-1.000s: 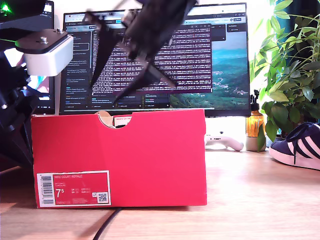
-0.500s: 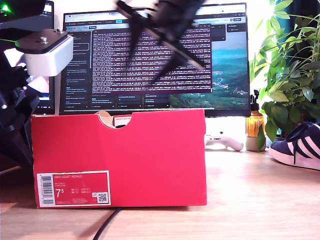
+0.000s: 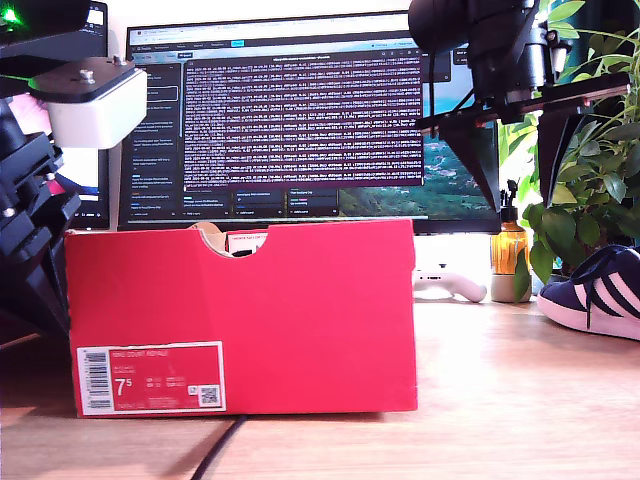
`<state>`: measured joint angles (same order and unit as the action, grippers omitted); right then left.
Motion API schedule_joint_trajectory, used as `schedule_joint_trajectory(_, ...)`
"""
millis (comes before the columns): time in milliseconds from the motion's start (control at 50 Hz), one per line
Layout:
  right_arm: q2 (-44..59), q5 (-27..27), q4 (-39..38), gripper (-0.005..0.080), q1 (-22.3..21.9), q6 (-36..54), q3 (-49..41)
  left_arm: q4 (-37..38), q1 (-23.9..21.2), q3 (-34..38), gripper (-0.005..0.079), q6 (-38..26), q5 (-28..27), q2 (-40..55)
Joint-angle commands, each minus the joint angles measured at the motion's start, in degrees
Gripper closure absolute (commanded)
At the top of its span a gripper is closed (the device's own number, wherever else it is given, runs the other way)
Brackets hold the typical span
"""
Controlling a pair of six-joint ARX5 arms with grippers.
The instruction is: Pack the blue shoes by picking the first shoe and placing it inside the red shoebox, left side, then picking and rotating the second shoe and placing it in the shoebox
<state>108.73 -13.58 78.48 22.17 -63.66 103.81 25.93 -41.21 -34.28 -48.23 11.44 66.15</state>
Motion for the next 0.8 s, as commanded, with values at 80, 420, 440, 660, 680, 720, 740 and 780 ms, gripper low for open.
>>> schedule_joint_trajectory(80, -5.3, -2.0, 0.0, 0.0265, -4.1, -1.7, -1.4, -0.4, -0.2, -0.7, 0.0761, 0.2, -1.0, 0.6)
schedule_joint_trajectory(420, -11.7, -3.2, 0.0, 0.0138, -12.6, -2.7, -8.3, -0.4, -0.2, -0.7, 0.0761, 0.2, -2.4, 0.6)
schedule_joint_trajectory(440, -12.0, -3.2, 0.0, 0.0137, -13.1, -2.7, -9.0, -0.3, -0.2, -0.7, 0.0761, 0.2, -2.5, 0.6)
schedule_joint_trajectory(660, -14.0, -2.7, 0.0, 0.0050, -17.3, -4.0, -16.2, -0.4, -0.2, -0.7, 0.0761, 0.2, -2.5, 0.6)
schedule_joint_trajectory(680, -14.1, -2.3, 0.0, 0.0044, -17.7, -4.2, -17.1, -0.4, -0.2, -0.7, 0.0761, 0.2, -2.5, 0.6)
schedule_joint_trajectory(720, -14.1, -1.7, 0.0, 0.0039, -18.6, -4.7, -18.5, -0.4, -0.2, -0.7, 0.0761, 0.2, -2.5, 0.6)
schedule_joint_trajectory(740, -14.1, -1.6, 0.0, 0.0039, -18.9, -5.1, -19.2, -0.4, -0.2, -0.7, 0.0761, 0.2, -2.5, 0.6)
schedule_joint_trajectory(780, -14.1, -1.5, 0.0, 0.0039, -19.5, -5.5, -20.4, -0.4, -0.2, -0.7, 0.0761, 0.2, -2.5, 0.6)
